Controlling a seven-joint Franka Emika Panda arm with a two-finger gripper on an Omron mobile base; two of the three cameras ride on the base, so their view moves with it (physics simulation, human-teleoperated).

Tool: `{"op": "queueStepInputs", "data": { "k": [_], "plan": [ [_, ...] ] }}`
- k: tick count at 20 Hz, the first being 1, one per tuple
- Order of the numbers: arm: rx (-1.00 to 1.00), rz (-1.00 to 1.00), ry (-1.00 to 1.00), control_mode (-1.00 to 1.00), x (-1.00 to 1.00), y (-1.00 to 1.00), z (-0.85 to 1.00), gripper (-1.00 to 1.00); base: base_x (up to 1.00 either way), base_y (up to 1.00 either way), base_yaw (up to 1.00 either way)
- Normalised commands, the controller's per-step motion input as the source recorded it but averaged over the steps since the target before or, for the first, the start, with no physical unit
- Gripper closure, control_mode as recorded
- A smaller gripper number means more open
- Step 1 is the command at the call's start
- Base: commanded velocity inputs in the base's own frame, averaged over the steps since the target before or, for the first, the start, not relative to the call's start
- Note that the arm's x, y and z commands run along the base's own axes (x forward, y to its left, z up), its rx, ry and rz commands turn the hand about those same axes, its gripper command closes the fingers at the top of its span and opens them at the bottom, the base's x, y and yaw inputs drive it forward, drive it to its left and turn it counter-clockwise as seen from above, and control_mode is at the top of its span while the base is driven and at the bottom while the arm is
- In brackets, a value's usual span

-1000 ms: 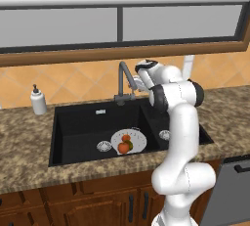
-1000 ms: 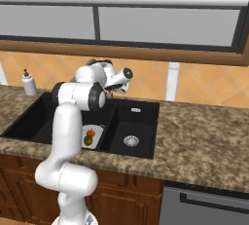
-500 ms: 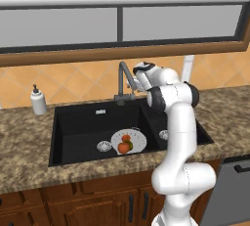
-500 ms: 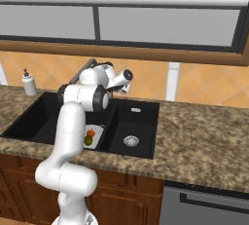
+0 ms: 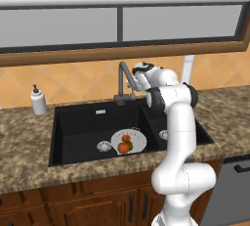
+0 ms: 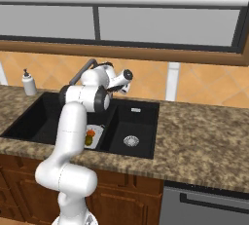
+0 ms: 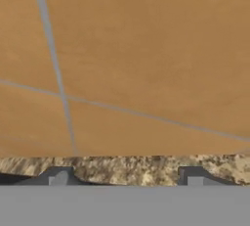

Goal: Put the colander in the sink, put the tangerine, orange, kiwi in the colander, and turn on the sink faucet and pour water over the colander.

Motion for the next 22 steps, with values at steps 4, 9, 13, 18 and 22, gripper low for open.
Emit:
{"op": "queueStepInputs", "data": {
  "k": [4,9,13,18,22],
  "plan": [
    [0.0,-0.08,0.0,-1.0,0.0,-0.21,0.0,1.0,0.0,0.0,0.0],
    [0.0,-0.11,0.0,-1.0,0.0,-0.61,0.0,1.0,0.0,0.0,0.0],
    [0.0,-0.14,0.0,-1.0,-0.08,-0.93,0.0,1.0,0.0,0.0,0.0],
    [0.0,-0.15,0.0,-1.0,-0.18,-1.0,0.0,1.0,0.0,0.0,0.0],
    [0.0,-0.15,0.0,-1.0,-0.29,-1.0,0.0,1.0,0.0,0.0,0.0]
  ]
}}
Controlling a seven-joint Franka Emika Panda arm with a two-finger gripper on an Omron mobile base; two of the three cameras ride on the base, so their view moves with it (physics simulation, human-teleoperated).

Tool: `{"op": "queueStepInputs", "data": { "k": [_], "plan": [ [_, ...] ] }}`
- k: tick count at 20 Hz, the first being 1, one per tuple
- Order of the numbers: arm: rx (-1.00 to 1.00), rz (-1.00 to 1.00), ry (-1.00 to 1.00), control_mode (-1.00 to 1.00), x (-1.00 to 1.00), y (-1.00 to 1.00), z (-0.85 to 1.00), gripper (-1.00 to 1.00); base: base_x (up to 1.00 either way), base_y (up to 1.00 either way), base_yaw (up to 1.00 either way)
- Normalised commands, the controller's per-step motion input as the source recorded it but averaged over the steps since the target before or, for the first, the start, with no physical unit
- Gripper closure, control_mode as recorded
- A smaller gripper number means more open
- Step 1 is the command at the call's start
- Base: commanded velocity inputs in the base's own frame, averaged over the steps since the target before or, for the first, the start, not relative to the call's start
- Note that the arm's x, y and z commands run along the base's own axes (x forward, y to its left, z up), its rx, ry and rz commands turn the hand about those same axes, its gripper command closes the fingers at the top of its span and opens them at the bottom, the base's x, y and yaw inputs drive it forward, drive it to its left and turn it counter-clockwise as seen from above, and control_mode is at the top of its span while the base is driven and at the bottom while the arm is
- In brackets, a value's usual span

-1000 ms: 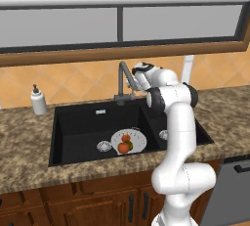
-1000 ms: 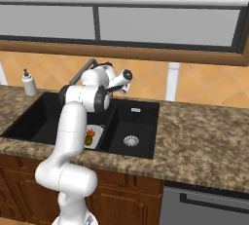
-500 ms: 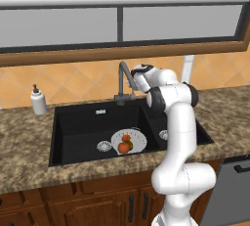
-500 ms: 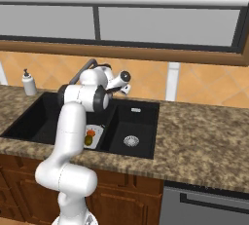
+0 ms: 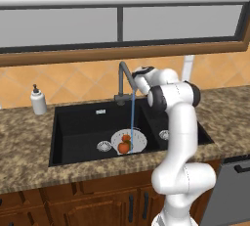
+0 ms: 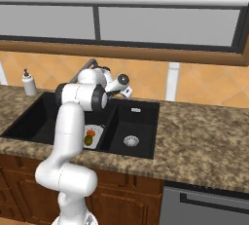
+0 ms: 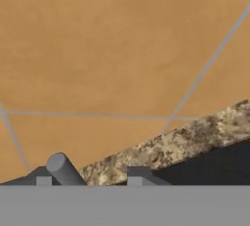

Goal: Put the colander in the sink, put the tangerine, orange, kiwi in the colander, and turn on the sink faucet and pour water over the colander.

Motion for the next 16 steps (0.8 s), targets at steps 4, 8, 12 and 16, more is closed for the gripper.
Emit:
{"op": "queueStepInputs", "data": {
  "k": [4,8,12,16],
  "plan": [
    [0.04,-0.13,0.0,-1.0,-0.32,-0.92,0.0,1.0,0.0,0.0,0.0],
    [0.13,-0.06,0.0,-1.0,-0.33,-0.8,0.01,1.0,0.0,0.0,0.0],
    [0.12,0.0,0.0,-1.0,-0.06,-0.38,0.09,1.0,0.0,0.0,0.0],
    [0.02,0.0,-0.01,-1.0,0.0,-0.1,0.02,1.0,0.0,0.0,0.0]
  ]
}}
